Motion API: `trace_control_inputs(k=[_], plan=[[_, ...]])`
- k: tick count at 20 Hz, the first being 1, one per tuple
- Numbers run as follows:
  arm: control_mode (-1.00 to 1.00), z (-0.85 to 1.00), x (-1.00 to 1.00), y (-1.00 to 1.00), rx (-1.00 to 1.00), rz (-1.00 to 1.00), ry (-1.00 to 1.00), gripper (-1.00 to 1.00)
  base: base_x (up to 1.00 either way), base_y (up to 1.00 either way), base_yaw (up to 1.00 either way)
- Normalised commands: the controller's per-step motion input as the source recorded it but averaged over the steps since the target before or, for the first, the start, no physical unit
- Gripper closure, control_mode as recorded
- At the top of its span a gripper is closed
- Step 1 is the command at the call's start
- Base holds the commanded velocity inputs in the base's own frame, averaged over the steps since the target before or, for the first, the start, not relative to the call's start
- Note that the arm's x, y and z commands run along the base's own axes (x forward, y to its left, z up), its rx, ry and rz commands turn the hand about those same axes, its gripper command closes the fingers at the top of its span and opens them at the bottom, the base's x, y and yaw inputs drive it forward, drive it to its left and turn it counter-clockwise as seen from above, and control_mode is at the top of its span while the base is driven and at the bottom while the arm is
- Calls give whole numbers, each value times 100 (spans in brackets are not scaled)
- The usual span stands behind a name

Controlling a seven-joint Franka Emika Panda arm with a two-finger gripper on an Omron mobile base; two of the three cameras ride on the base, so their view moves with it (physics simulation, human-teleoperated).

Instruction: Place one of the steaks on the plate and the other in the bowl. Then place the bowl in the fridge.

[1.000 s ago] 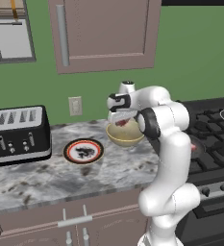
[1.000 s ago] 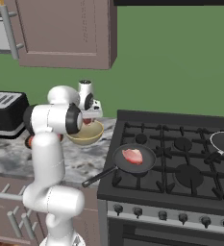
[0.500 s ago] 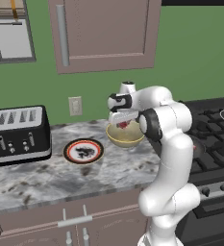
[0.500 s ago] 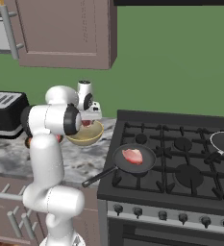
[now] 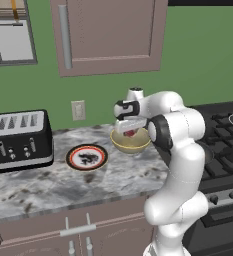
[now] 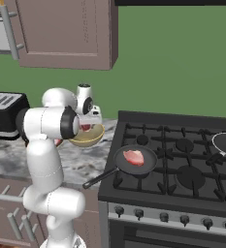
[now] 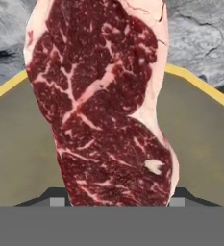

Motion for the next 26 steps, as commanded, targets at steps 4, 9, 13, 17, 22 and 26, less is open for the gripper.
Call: trace_control_inputs(k=[4, 9, 13, 17, 22, 26], plan=[[-100, -1, 0, -4, 0, 0, 14, 100, 0, 0, 0], [-100, -1, -24, 0, 0, 0, 8, 100, 0, 0, 0], [-100, 0, -29, 0, -1, 0, 10, 100, 0, 0, 0], [-100, -17, -9, 0, -6, 0, 13, 100, 0, 0, 0], [-100, -30, -3, 0, -7, 0, 8, 100, 0, 0, 0], [-100, -1, 0, 0, -1, 0, 0, 100, 0, 0, 0]])
